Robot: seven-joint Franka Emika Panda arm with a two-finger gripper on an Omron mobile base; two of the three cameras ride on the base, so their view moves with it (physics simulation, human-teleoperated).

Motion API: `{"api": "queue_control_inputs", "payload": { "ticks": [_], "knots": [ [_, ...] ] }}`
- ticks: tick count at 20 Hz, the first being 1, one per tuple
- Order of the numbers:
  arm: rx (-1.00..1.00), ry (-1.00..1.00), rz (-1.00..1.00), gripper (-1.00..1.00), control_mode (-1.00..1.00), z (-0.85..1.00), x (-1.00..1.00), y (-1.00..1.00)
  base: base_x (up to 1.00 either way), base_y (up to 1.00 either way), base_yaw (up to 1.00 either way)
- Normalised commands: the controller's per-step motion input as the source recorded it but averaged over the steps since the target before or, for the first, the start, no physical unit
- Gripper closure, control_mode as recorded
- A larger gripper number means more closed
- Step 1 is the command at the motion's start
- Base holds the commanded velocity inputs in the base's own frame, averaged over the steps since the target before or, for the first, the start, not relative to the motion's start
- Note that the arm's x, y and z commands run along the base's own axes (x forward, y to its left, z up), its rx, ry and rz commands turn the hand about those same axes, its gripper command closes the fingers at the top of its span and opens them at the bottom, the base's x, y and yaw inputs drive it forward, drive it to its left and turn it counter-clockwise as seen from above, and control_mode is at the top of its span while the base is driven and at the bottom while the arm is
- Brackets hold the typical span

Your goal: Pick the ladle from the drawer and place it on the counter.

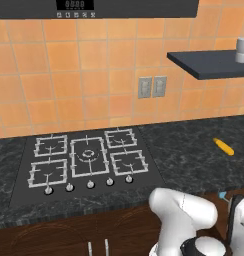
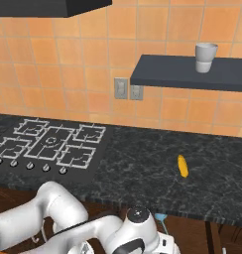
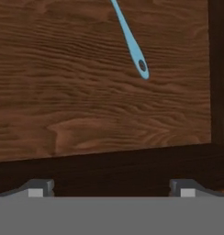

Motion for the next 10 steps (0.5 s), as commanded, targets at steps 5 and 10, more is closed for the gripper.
{"api": "queue_control_inputs", "payload": {
  "ticks": [5, 10],
  "knots": [
    [0.03, 0.02, 0.00, -1.00, -1.00, -0.03, -0.43, -0.24, 0.00, 0.00, 0.00],
    [0.03, 0.02, 0.00, -1.00, -1.00, -0.02, -0.80, -0.48, 0.00, 0.00, 0.00]
  ]
}}
